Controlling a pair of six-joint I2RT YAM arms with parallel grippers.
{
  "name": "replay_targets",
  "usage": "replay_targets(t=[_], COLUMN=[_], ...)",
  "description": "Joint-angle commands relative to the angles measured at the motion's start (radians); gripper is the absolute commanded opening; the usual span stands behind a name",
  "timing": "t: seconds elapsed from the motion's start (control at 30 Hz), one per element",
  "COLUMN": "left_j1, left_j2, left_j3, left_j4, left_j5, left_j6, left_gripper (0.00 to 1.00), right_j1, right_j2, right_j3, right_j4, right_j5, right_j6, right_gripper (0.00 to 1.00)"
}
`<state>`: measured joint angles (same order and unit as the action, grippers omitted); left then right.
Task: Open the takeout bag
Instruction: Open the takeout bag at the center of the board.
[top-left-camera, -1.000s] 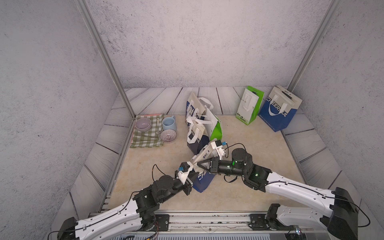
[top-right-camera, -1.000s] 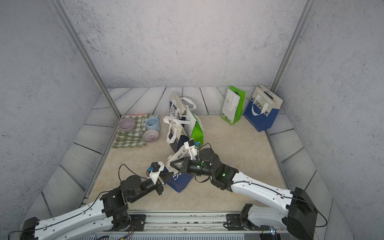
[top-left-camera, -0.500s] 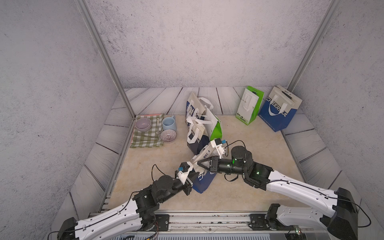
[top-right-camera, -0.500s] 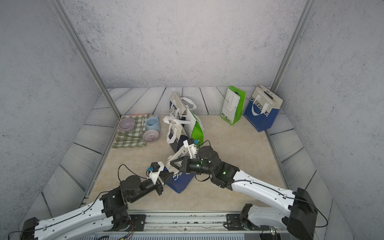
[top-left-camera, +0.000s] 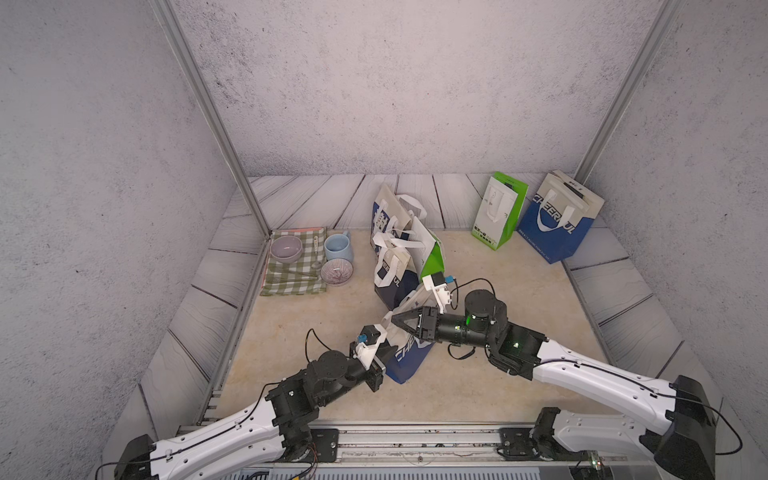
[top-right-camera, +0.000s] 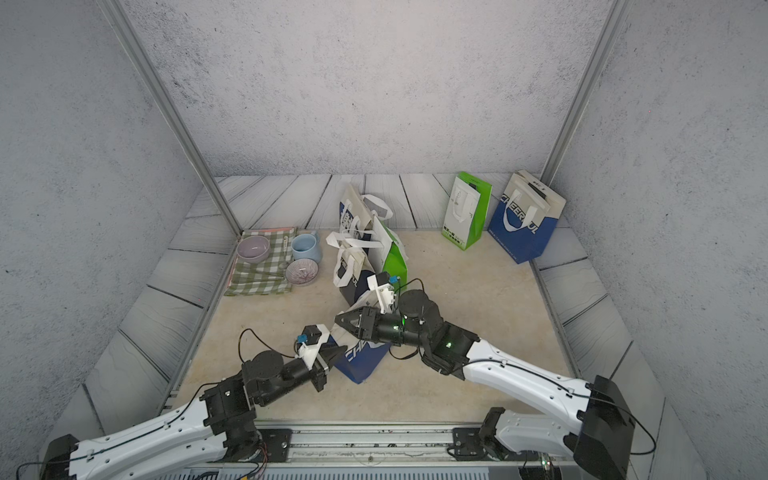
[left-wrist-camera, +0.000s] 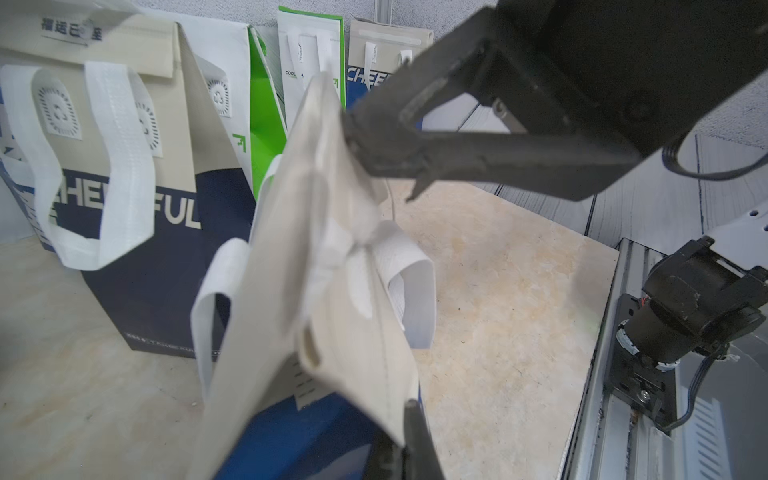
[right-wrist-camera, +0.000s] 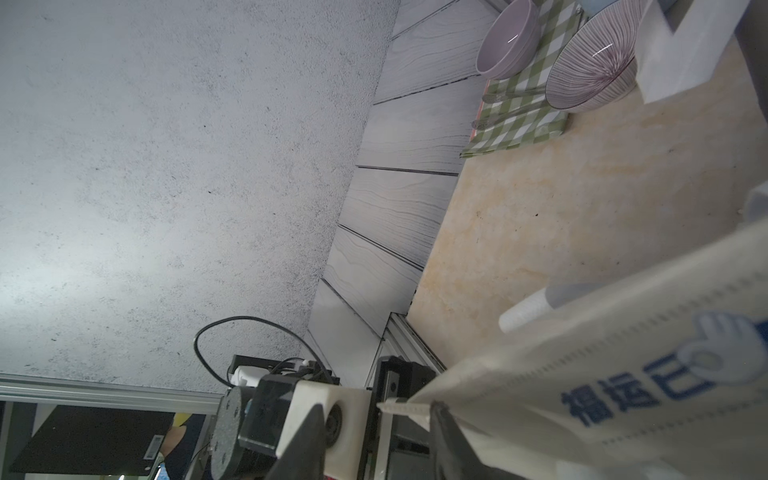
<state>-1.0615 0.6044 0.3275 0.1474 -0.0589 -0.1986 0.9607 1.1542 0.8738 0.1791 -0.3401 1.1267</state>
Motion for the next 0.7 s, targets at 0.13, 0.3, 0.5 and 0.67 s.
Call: replay_targets(t=[0.13, 0.3, 0.5, 0.67], left_j1=[0.004, 0.004, 0.004, 0.004], left_j2=[-0.006, -0.006, -0.012, -0.008], left_j3=[-0.003, -0.005, -0.003, -0.004], left_j4=[0.015, 0.014, 0.011, 0.012], left_j5=[0.001, -0.001, -0.002, -0.001], left_j6=[0.002, 0.001, 0.002, 0.002], left_gripper=[0.0, 0.0, 0.0, 0.0], right_j1=[-0.016, -0.053, -0.121, -0.159], right_j2=[-0.001, -0.037, -0.115, -0.143], right_j3=[-0.039, -0.068, -0.117, -0.15], right_j4=[0.046, 0.032, -0.012, -0.034], right_j5=[0.023, 0.027, 0.032, 0.031], right_j6=[0.029, 0.023, 0.003, 0.003], right_gripper=[0.47, 0.48, 0.49, 0.5])
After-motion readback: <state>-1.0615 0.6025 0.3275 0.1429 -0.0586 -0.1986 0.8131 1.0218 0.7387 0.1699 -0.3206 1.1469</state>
